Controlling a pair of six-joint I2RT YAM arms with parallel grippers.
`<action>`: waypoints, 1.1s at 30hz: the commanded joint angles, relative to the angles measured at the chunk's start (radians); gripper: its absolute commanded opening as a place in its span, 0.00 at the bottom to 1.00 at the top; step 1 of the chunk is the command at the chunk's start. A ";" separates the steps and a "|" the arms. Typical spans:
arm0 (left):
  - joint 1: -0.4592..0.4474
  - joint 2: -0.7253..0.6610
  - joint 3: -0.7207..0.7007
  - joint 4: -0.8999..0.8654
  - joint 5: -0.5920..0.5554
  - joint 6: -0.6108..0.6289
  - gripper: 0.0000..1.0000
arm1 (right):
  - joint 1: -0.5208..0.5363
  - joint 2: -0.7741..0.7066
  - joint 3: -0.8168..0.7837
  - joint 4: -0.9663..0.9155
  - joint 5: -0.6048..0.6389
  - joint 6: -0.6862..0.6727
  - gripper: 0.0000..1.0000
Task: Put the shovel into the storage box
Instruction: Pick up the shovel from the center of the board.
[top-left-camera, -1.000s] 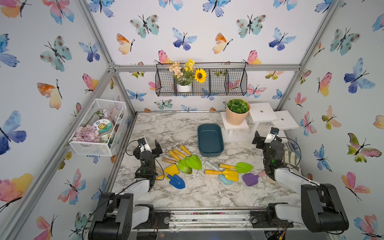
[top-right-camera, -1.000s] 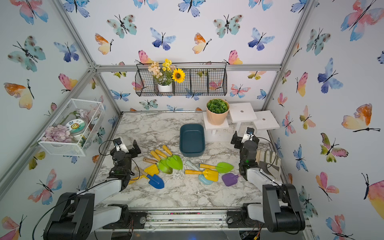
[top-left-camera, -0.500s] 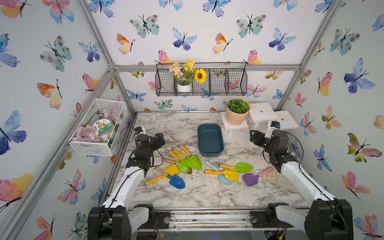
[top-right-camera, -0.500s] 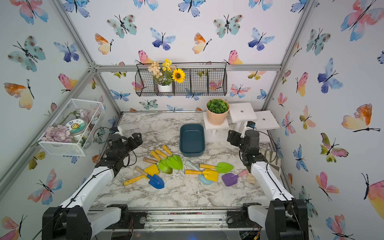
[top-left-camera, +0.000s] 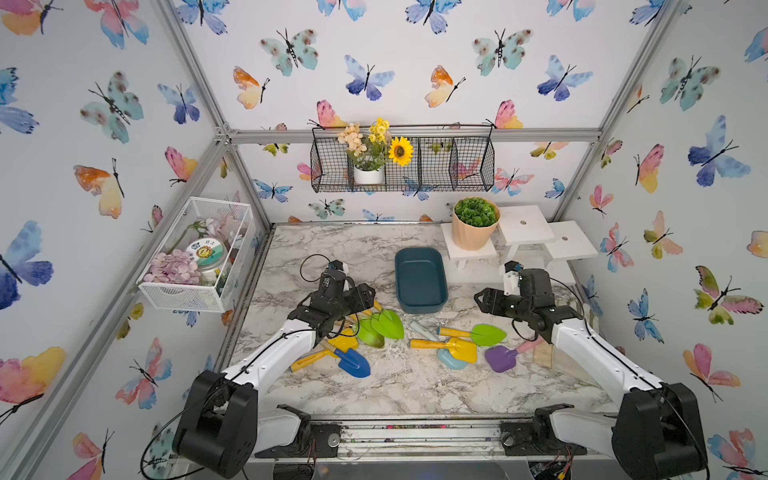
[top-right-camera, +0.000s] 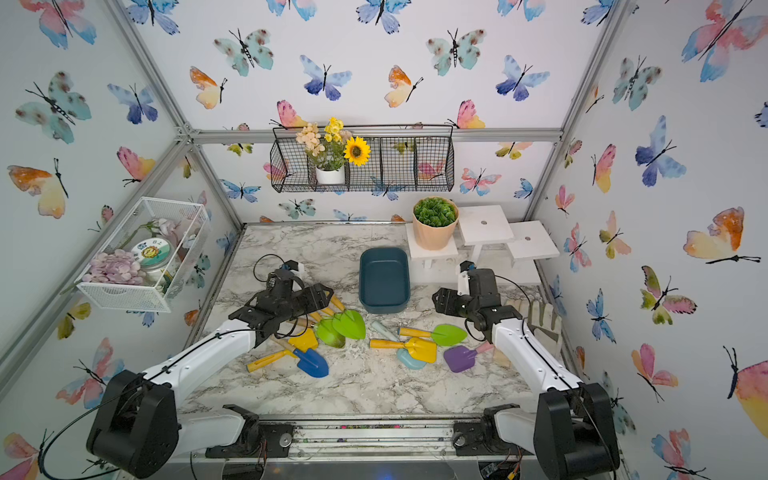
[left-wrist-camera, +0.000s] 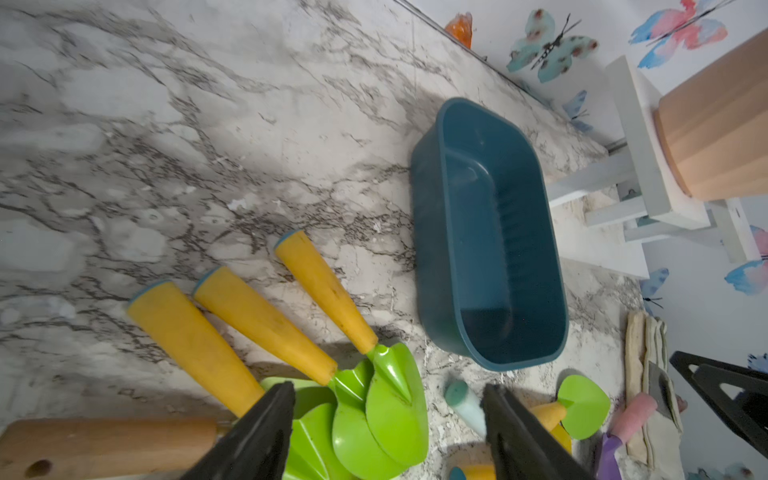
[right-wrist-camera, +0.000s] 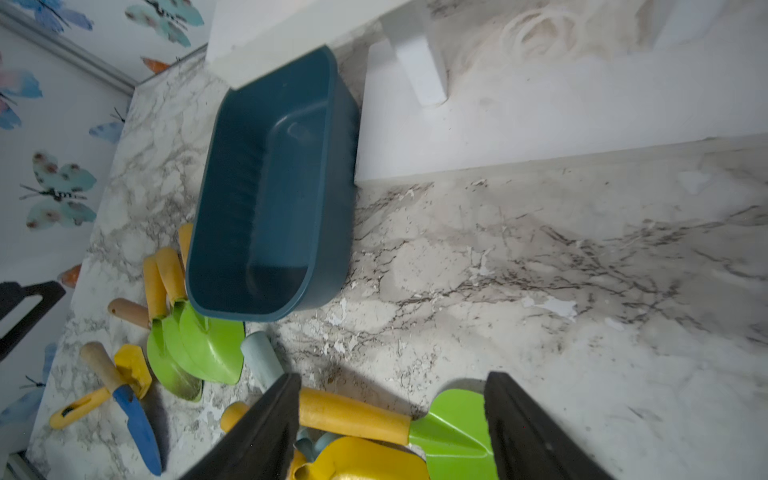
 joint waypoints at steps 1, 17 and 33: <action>-0.021 0.020 0.030 -0.005 0.006 -0.003 0.77 | 0.065 0.024 0.010 -0.078 0.007 -0.068 0.74; -0.024 0.004 -0.020 0.017 0.005 -0.024 0.79 | 0.272 0.218 0.081 -0.180 0.103 -0.167 0.72; -0.025 0.002 -0.036 0.018 -0.001 -0.027 0.79 | 0.290 0.329 0.154 -0.209 0.128 -0.228 0.74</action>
